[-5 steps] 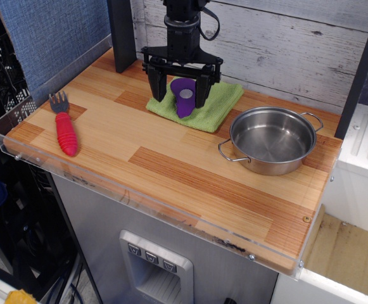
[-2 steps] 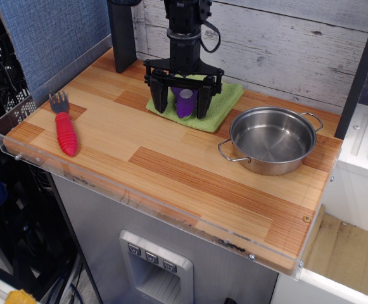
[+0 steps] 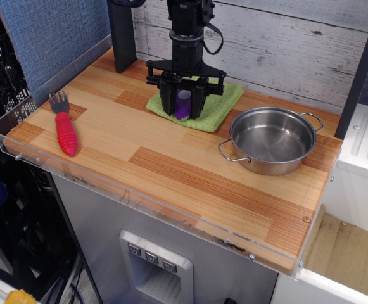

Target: Put the eggplant in the metal pot.

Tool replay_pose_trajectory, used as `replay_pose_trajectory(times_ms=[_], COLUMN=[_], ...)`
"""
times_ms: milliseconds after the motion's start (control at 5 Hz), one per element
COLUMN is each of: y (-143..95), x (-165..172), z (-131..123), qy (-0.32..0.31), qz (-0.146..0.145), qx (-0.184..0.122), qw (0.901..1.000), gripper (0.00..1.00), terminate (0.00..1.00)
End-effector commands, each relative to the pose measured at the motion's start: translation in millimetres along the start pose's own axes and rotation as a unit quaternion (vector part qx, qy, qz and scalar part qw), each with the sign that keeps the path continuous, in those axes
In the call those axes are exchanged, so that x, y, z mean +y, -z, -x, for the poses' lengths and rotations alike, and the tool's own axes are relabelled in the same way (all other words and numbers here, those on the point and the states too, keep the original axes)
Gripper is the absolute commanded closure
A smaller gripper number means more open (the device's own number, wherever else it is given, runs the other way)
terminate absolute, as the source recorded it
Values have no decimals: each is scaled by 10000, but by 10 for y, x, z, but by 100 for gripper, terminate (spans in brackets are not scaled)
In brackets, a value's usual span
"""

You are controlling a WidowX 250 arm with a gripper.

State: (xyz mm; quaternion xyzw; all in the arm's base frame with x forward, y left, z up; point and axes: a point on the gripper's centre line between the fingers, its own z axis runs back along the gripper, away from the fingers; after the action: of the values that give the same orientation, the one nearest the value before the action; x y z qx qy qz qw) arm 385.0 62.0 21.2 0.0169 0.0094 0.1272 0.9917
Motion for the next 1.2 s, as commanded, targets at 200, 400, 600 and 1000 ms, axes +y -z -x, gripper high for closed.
replay_pose_trajectory(times_ms=[200, 400, 600, 1000], y=[-874, -1055, -965, -728], x=[94, -38, -346, -885], z=[-70, -24, 81, 493], qy=[-183, 58, 493, 1328], qz=[374, 501, 424, 285], qx=[-848, -736, -548, -314], qw=[9955, 9960, 9964, 9902], gripper=[100, 100, 100, 100], terminate=[0, 0, 0, 0])
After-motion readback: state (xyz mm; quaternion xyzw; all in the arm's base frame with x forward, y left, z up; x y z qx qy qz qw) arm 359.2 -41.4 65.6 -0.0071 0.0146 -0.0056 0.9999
